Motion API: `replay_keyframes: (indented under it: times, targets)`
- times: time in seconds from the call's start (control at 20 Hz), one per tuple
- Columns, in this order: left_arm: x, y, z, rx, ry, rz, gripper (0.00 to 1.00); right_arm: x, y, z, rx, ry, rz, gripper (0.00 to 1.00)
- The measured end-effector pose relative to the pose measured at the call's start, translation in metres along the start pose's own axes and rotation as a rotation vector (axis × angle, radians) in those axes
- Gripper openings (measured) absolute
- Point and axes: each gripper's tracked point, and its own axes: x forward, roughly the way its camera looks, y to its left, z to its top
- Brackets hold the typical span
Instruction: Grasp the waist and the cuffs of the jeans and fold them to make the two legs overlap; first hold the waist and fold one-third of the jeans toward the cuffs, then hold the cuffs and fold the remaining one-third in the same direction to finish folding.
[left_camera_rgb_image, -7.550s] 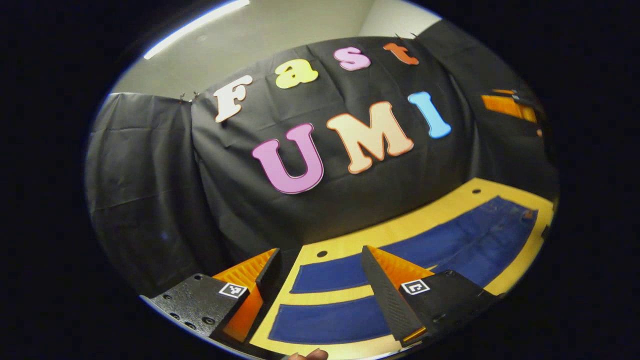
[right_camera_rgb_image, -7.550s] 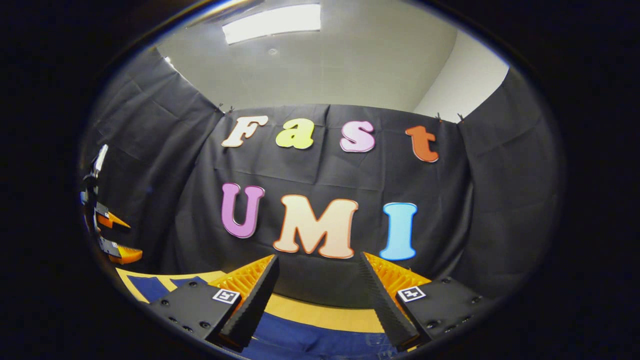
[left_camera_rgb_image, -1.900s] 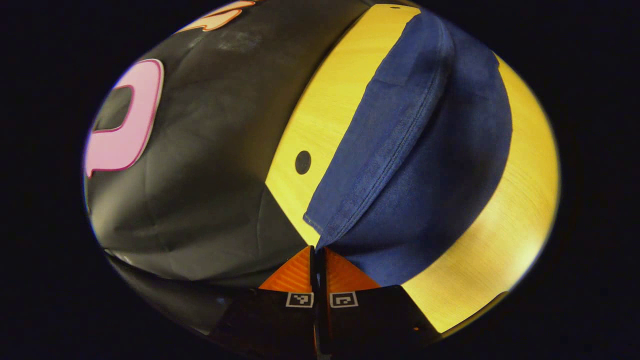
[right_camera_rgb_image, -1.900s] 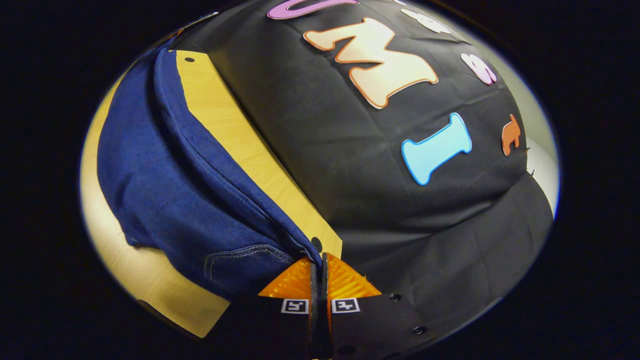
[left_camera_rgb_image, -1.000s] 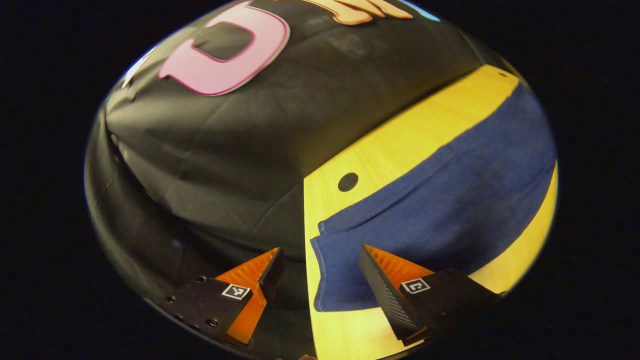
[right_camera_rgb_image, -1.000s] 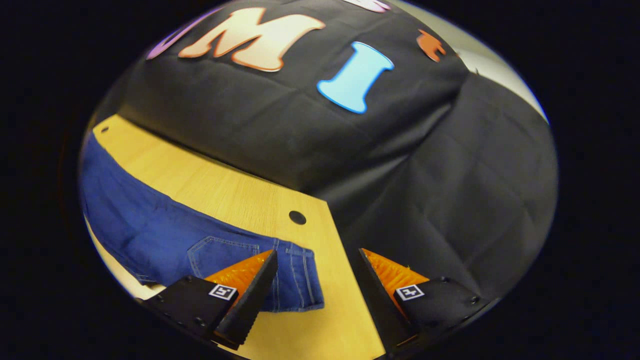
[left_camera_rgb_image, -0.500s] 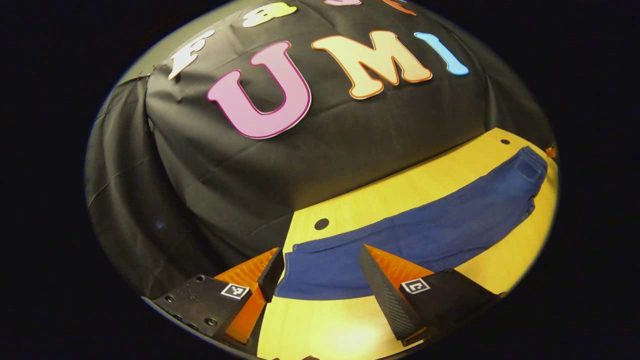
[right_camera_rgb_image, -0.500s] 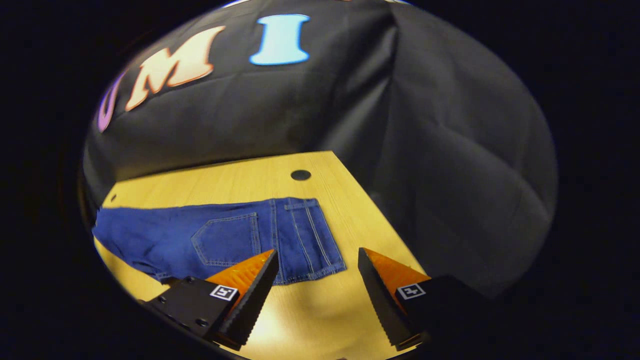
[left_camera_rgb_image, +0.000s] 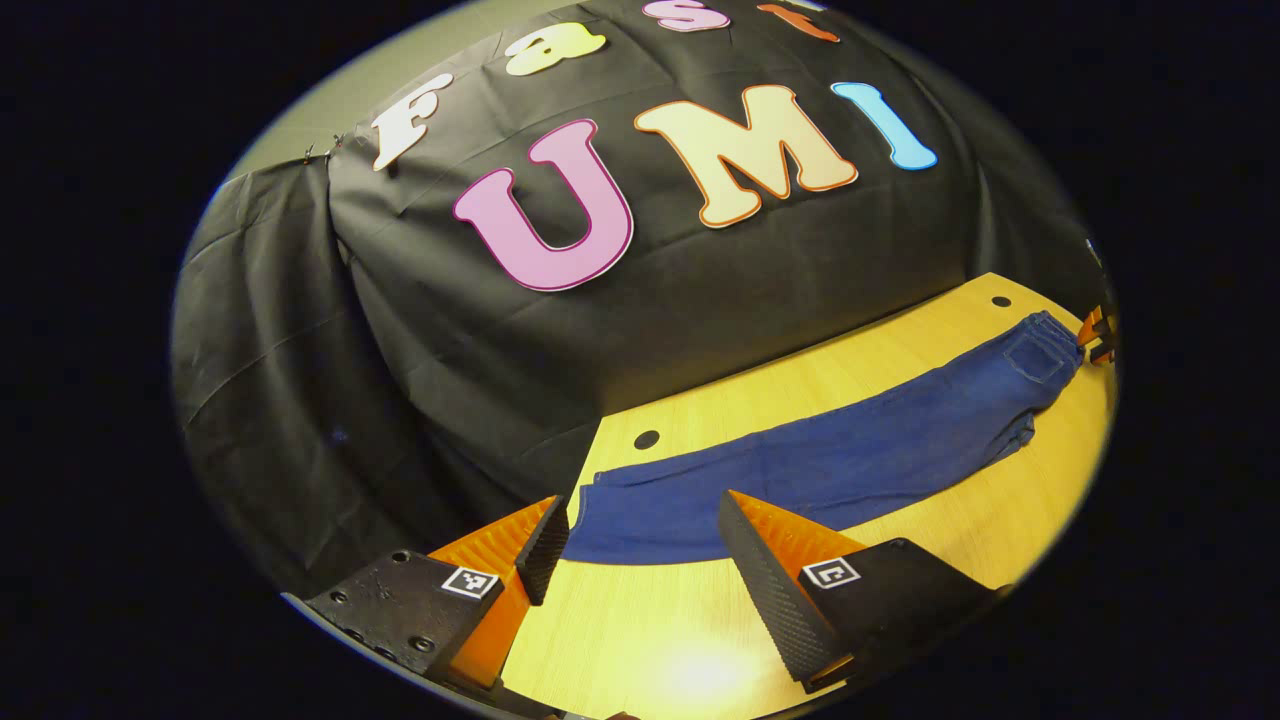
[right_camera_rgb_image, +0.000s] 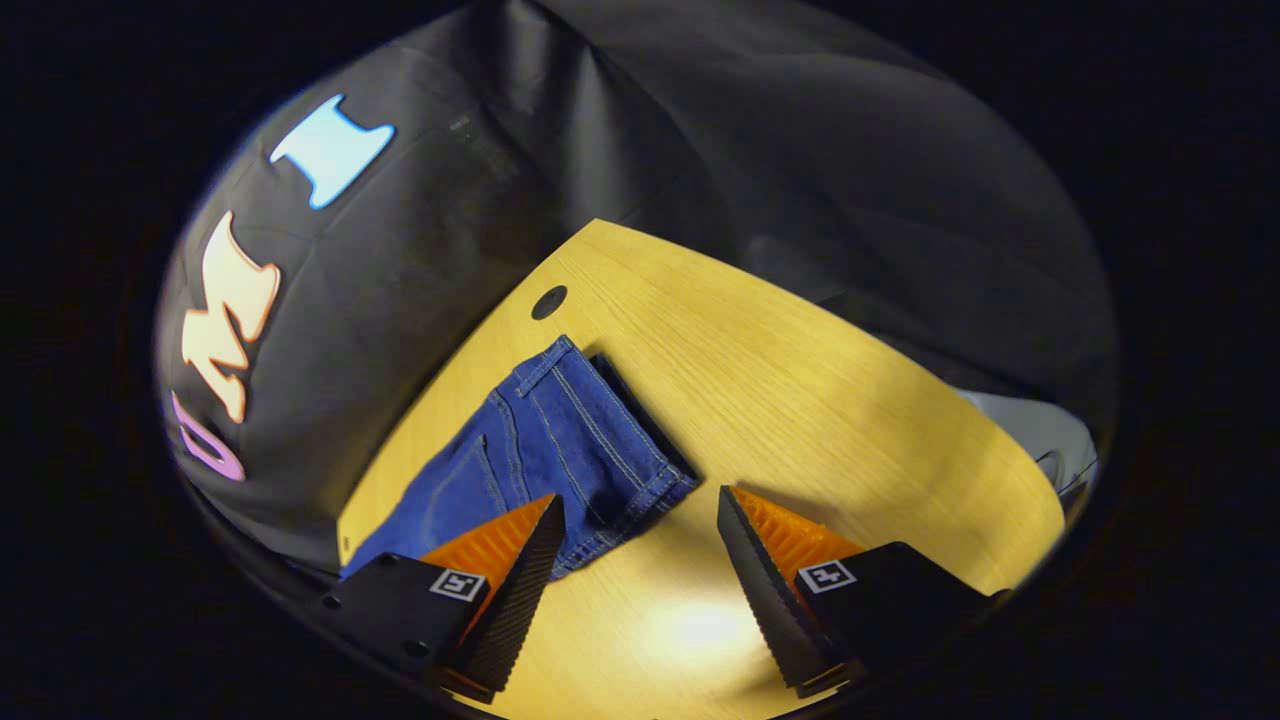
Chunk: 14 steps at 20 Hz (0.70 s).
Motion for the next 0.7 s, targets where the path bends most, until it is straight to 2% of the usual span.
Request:
replay_keyframes:
  times: [0.1, 0.2, 0.25, 0.35, 0.45, 0.5, 0.55, 0.6, 0.65, 0.7]
  targets:
    - [0.0, -0.004, 0.002, -0.015, 0.003, -0.005, 0.95, 0.004, -0.001, 0.005, 0.03, 0.019, -0.002, 0.93]
    - [-0.003, -0.009, -0.001, -0.016, 0.008, -0.009, 0.95, 0.014, -0.005, 0.006, -0.033, 0.002, -0.053, 0.83]
    - [-0.007, -0.014, -0.007, -0.015, 0.02, -0.01, 0.95, 0.019, -0.01, 0.006, -0.097, -0.022, -0.096, 0.68]
    - [-0.013, -0.02, -0.009, -0.002, 0.026, -0.023, 0.95, 0.017, -0.006, 0.011, -0.221, -0.055, -0.136, 0.39]
    - [-0.014, -0.024, -0.011, 0.026, 0.04, -0.029, 0.94, 0.017, 0.0, 0.006, -0.312, -0.085, -0.144, 0.13]
    - [-0.016, -0.023, -0.013, 0.036, 0.048, -0.027, 0.94, 0.016, 0.001, 0.003, -0.34, -0.088, -0.15, 0.06]
    - [-0.019, -0.023, -0.012, 0.037, 0.049, -0.023, 0.95, 0.02, 0.001, 0.006, -0.35, -0.098, -0.146, 0.03]
    - [-0.022, -0.024, -0.01, 0.033, 0.041, -0.024, 0.95, 0.017, 0.003, 0.004, -0.341, -0.088, -0.135, 0.06]
    - [-0.024, -0.025, -0.008, 0.025, 0.036, -0.027, 0.95, 0.016, 0.005, 0.003, -0.321, -0.086, -0.118, 0.02]
    - [-0.024, -0.026, -0.007, 0.021, 0.032, -0.032, 0.95, 0.008, 0.011, 0.011, -0.302, -0.119, -0.092, 0.05]
